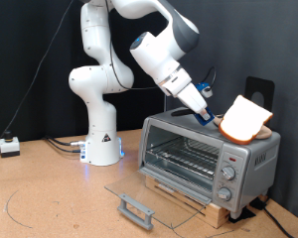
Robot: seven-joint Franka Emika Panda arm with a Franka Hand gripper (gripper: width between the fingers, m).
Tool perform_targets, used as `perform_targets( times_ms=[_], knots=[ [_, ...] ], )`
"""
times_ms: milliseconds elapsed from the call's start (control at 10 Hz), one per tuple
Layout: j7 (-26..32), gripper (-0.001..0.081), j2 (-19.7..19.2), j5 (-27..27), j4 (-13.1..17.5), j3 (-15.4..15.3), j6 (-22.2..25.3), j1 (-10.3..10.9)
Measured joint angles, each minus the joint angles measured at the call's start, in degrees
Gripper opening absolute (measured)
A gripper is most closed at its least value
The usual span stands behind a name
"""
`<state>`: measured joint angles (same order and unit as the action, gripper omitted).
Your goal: Make a piece of toast with the oven
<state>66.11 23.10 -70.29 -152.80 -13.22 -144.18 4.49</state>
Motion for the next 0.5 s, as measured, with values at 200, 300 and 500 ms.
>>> perform_targets(
  times_ms=[200, 300, 500],
  knots=[
    [0.0, 0.0424, 2.0, 1.3, -1.2, 1.2, 2.1, -0.3],
    [-0.1, 0.0424, 2.9, 2.3, -1.9, 1.6, 2.9, -0.5],
    [-0.3, 0.0424, 4.3, 3.6, -2.9, 2.2, 4.3, -0.9]
  ],
)
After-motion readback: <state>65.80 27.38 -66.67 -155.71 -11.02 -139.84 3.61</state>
